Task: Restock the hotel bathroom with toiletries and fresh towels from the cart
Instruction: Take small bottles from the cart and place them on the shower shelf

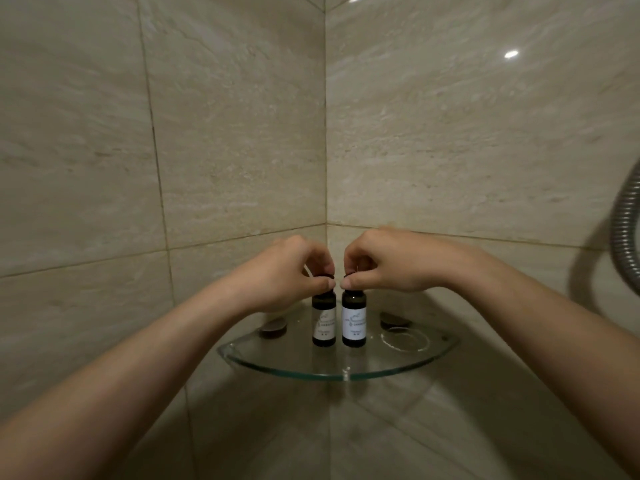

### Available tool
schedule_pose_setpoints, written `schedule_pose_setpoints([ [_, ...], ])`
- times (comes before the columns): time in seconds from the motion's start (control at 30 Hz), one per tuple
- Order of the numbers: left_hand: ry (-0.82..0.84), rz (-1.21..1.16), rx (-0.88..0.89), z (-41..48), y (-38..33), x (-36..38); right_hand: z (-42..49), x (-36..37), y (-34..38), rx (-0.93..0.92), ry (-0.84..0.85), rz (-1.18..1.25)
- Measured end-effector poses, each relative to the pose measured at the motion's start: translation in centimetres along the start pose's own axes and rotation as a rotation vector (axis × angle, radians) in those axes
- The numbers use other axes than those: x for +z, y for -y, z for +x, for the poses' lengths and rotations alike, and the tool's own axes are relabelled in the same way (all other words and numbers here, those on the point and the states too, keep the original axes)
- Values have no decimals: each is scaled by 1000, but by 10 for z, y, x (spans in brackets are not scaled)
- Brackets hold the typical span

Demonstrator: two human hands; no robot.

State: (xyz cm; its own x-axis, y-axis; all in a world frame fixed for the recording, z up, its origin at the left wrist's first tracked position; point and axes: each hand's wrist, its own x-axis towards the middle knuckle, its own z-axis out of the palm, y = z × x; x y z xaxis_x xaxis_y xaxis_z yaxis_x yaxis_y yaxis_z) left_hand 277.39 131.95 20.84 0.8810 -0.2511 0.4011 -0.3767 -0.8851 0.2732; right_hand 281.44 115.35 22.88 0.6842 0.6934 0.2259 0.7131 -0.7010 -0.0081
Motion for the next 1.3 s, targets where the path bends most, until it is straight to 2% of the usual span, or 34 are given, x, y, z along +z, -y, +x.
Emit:
schedule_pose_setpoints([
  [0.17, -2, 9, -6, 0, 0, 0, -2, -2, 0, -2, 62, 43],
  [0.4, -3, 15, 6, -1, 2, 0, -2, 3, 0, -24, 1, 35],
  [0.57, -81, 54, -3, -9, 2, 2, -8, 5, 0, 22, 16, 56],
  [0.73, -184, 88, 17, -30, -3, -7, -20, 7, 5, -11, -167, 28],
  [0.87, -160, 177, -37, -47, -12, -12, -30, 9, 12, -32, -343, -162],
  [1.03, -164, 255, -146, -72, -26, -21, -33, 5, 26, -181, -412, -180],
  [1.3, -160, 343, -368, -139, -57, -23, -46, 23, 64, -466, -404, 14],
])
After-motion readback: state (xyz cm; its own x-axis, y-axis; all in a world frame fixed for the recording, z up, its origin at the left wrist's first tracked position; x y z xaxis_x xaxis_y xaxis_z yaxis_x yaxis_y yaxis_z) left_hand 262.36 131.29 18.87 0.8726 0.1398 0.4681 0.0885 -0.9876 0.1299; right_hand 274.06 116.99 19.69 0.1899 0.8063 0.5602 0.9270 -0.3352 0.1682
